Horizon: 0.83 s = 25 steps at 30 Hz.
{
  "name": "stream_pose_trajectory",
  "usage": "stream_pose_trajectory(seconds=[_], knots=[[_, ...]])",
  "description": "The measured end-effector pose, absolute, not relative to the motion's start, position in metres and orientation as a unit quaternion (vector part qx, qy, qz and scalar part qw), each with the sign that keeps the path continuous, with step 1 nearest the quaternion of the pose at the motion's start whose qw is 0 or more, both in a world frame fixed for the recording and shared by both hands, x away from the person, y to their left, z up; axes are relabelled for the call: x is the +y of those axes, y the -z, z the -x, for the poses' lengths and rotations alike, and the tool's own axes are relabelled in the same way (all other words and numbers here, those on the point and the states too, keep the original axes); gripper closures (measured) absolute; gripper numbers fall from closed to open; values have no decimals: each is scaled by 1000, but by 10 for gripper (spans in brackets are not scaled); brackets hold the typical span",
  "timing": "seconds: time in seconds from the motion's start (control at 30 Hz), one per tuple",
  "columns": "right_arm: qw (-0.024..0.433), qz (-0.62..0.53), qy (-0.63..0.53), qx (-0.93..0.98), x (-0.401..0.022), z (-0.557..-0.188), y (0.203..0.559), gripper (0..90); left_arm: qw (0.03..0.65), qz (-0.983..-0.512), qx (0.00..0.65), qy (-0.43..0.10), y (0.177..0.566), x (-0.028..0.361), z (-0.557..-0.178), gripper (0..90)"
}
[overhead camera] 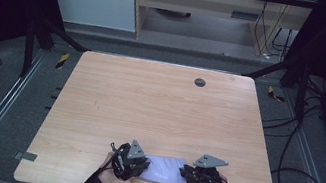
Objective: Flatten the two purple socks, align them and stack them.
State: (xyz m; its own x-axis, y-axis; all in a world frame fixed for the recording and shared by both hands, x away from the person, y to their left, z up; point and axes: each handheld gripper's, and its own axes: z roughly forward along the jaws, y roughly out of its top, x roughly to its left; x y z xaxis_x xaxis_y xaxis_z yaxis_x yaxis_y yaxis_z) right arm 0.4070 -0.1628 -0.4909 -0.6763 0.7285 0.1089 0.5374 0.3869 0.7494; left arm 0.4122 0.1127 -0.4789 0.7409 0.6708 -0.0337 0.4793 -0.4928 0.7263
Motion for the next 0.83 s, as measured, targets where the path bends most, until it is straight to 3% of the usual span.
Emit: stream_pose_trajectory(seconds=[0.2,0.27,0.5,0.83], knots=[[178,-428,-432,774,-194,-413,481,381,421,-824,351,-144,465,135,-418,582],[188,-445,-434,761,-206,-416,481,314,429,-814,364,-144,463,145,-422,531],[219,-481,-414,741,-235,-423,483,195,431,-797,386,-175,461,181,-436,407],[232,-502,-401,730,-258,-434,488,150,412,-776,428,-213,467,238,-448,330]])
